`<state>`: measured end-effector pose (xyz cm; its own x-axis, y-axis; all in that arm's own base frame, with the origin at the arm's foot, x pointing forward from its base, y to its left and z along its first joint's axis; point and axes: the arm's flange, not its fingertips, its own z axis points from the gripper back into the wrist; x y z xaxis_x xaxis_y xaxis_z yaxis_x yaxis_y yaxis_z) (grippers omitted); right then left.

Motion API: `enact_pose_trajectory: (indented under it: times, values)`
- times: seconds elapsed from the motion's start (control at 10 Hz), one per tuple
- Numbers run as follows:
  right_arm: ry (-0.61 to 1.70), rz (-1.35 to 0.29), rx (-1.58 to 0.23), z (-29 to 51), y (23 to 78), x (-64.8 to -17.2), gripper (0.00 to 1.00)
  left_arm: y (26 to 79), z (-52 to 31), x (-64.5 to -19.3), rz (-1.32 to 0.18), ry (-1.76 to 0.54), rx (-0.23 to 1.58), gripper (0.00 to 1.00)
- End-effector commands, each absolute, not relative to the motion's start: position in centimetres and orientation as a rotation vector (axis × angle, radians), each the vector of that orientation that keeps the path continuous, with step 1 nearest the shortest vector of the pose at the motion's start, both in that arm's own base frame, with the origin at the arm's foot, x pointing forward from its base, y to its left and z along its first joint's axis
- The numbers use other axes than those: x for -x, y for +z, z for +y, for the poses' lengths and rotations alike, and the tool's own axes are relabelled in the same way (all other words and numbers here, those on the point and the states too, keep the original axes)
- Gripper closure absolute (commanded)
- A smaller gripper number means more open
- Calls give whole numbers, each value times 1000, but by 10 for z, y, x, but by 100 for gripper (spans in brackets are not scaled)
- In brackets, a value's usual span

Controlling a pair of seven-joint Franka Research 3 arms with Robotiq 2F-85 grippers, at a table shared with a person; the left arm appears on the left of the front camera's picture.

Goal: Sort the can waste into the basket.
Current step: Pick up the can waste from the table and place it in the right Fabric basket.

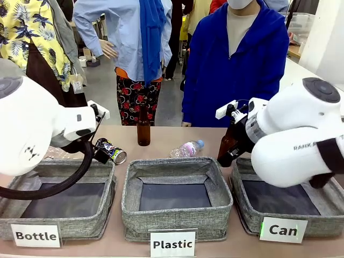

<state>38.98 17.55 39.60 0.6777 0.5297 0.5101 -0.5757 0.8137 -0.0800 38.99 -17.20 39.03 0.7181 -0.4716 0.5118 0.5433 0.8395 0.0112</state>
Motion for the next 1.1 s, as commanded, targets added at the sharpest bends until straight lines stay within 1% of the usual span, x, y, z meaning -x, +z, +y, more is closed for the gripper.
enact_pose_trajectory:
  times: [0.0, 0.1, 0.2, 0.3, 0.4, 0.5, 0.7, 0.9, 1.0]
  values:
    - [391, -453, -380, 165, 466, -382, 0, 458, -173, -358, -383, -510, 404, 0]
    - [379, -378, -527, 156, 488, -371, 0, 476, -171, -341, -278, -612, 533, 0]
    - [402, -303, -699, 142, 504, -358, 0, 493, -158, -328, -233, -627, 631, 0]
    - [386, -261, -844, 117, 514, -347, 0, 506, -131, -320, -155, -674, 762, 0]
    - [299, -292, -957, 76, 520, -333, 0, 513, -88, -315, -154, -639, 888, 0]
    - [212, -361, -1032, 33, 516, -323, 0, 510, -43, -305, -248, -608, 925, 0]
    - [-36, -435, -1188, -52, 481, -312, 0, 489, 36, -292, -407, -356, 1069, 0]
    - [-283, -530, -1286, -121, 443, -287, 0, 447, 90, -285, -502, -62, 1238, 0]
    - [-358, -576, -1307, -141, 433, -273, 0, 430, 105, -280, -529, 71, 1270, 0]
